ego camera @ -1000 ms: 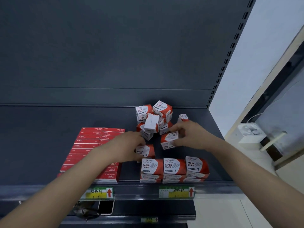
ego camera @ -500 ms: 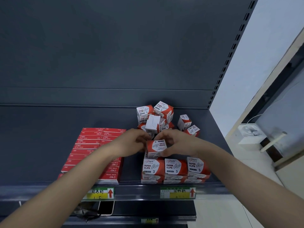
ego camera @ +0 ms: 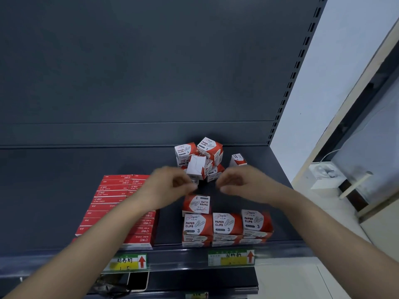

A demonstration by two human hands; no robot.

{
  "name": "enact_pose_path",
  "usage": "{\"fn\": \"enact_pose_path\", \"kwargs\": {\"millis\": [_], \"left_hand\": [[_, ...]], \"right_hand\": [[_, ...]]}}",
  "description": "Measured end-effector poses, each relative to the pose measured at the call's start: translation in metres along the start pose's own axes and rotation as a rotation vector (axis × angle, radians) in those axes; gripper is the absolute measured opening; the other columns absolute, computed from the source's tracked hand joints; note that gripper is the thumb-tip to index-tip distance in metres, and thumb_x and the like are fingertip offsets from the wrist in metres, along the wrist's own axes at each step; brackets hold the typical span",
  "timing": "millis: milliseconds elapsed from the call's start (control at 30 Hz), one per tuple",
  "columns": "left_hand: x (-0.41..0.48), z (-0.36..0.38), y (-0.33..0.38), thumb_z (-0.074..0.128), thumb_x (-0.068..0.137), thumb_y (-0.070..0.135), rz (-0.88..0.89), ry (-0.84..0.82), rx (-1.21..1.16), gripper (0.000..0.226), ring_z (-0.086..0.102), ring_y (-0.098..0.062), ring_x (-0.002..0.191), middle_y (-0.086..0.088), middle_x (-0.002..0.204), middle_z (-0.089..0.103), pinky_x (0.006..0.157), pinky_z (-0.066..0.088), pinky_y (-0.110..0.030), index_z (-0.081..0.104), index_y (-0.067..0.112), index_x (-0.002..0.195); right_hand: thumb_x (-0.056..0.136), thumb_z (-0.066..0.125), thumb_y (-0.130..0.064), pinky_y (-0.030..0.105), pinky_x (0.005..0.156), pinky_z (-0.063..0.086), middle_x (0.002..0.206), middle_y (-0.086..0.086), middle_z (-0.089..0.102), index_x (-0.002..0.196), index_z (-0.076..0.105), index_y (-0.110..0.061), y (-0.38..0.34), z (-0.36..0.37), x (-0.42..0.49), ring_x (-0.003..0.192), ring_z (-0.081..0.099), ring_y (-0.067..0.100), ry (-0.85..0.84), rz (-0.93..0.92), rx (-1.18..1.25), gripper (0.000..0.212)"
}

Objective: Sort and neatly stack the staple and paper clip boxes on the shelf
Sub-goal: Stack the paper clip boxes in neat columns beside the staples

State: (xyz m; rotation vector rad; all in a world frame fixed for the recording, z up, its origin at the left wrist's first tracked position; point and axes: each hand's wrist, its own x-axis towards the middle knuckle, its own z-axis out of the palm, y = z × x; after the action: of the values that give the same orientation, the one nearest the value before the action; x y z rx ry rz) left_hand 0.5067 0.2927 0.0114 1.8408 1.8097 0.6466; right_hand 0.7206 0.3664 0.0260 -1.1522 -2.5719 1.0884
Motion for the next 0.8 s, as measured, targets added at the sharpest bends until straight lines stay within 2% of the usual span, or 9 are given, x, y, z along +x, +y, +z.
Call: {"fn": "enact_pose_path", "kwargs": {"millis": [67, 133, 200, 267, 367, 467, 633, 700, 800], "left_hand": [[0.006, -0.009, 0.007, 0.065, 0.082, 0.042, -0.014, 0.3, 0.073, 0.024, 0.057, -0.001, 0.065, 0.01, 0.069, 0.063, 0.059, 0.042, -0.013, 0.065, 0.018, 0.076], [0.017, -0.012, 0.016, 0.059, 0.08, 0.054, -0.063, 0.45, 0.165, 0.041, 0.058, -0.011, 0.067, 0.005, 0.069, 0.062, 0.061, 0.046, -0.025, 0.059, 0.013, 0.08], [0.027, -0.007, 0.028, 0.05, 0.077, 0.067, -0.121, 0.435, 0.322, 0.057, 0.059, -0.018, 0.07, 0.0, 0.072, 0.062, 0.06, 0.046, -0.029, 0.053, 0.011, 0.086], [0.035, -0.001, 0.04, 0.043, 0.075, 0.075, -0.171, 0.365, 0.496, 0.063, 0.055, -0.018, 0.067, 0.0, 0.067, 0.054, 0.056, 0.042, -0.027, 0.047, 0.012, 0.083], [0.044, 0.006, 0.051, 0.042, 0.071, 0.08, -0.215, 0.278, 0.646, 0.065, 0.05, -0.016, 0.066, 0.004, 0.058, 0.038, 0.056, 0.039, -0.026, 0.033, 0.016, 0.065], [0.051, 0.012, 0.052, 0.045, 0.067, 0.082, -0.281, 0.208, 0.673, 0.067, 0.053, -0.017, 0.074, 0.002, 0.068, 0.044, 0.061, 0.042, -0.027, 0.037, 0.017, 0.075], [0.048, 0.01, 0.042, 0.057, 0.076, 0.064, -0.283, 0.252, 0.532, 0.052, 0.053, -0.016, 0.074, 0.001, 0.076, 0.054, 0.058, 0.038, -0.025, 0.05, 0.014, 0.078], [0.042, 0.004, 0.035, 0.065, 0.073, 0.057, -0.291, 0.266, 0.339, 0.047, 0.053, -0.017, 0.071, 0.002, 0.07, 0.056, 0.056, 0.037, -0.025, 0.053, 0.012, 0.074], [0.03, -0.005, 0.025, 0.078, 0.068, 0.042, -0.319, 0.208, -0.089, 0.039, 0.053, -0.014, 0.072, 0.003, 0.075, 0.057, 0.062, 0.041, -0.027, 0.059, 0.011, 0.082]], "right_hand": [[0.086, 0.065, -0.02, 0.022, 0.076, 0.049, 0.088, -0.006, 0.064, 0.088, 0.063, -0.019, 0.016, -0.018, -0.005, 0.083, 0.061, 0.008, 0.265, 0.049, -0.117, 0.004], [0.082, 0.069, -0.031, 0.029, 0.072, 0.048, 0.086, -0.001, 0.063, 0.089, 0.059, -0.014, 0.031, -0.028, -0.004, 0.08, 0.059, 0.016, 0.457, 0.168, -0.211, 0.021], [0.077, 0.07, -0.048, 0.031, 0.068, 0.047, 0.09, 0.001, 0.06, 0.098, 0.053, -0.012, 0.039, -0.028, -0.001, 0.082, 0.057, 0.019, 0.468, 0.287, -0.246, 0.045], [0.071, 0.069, -0.058, 0.029, 0.066, 0.043, 0.098, 0.003, 0.06, 0.104, 0.048, -0.012, 0.042, -0.02, 0.005, 0.085, 0.055, 0.019, 0.401, 0.351, -0.293, 0.061], [0.069, 0.072, -0.058, 0.031, 0.072, 0.047, 0.111, 0.007, 0.061, 0.111, 0.044, -0.012, 0.046, -0.011, 0.01, 0.098, 0.059, 0.023, 0.327, 0.395, -0.31, 0.068], [0.068, 0.075, -0.054, 0.033, 0.077, 0.052, 0.115, 0.006, 0.061, 0.114, 0.042, -0.013, 0.05, -0.012, 0.008, 0.102, 0.06, 0.023, 0.292, 0.384, -0.239, 0.07], [0.07, 0.072, -0.056, 0.03, 0.083, 0.047, 0.121, 0.004, 0.056, 0.119, 0.045, -0.016, 0.055, -0.013, 0.001, 0.108, 0.054, 0.021, 0.198, 0.326, -0.258, 0.069], [0.07, 0.07, -0.059, 0.026, 0.078, 0.042, 0.112, 0.001, 0.053, 0.11, 0.049, -0.019, 0.057, -0.014, 0.0, 0.102, 0.051, 0.017, 0.164, 0.3, -0.295, 0.061], [0.063, 0.074, -0.06, 0.023, 0.062, 0.037, 0.094, -0.006, 0.049, 0.089, 0.043, -0.023, 0.063, -0.014, -0.003, 0.082, 0.047, 0.01, 0.146, 0.273, -0.288, 0.055]]}}
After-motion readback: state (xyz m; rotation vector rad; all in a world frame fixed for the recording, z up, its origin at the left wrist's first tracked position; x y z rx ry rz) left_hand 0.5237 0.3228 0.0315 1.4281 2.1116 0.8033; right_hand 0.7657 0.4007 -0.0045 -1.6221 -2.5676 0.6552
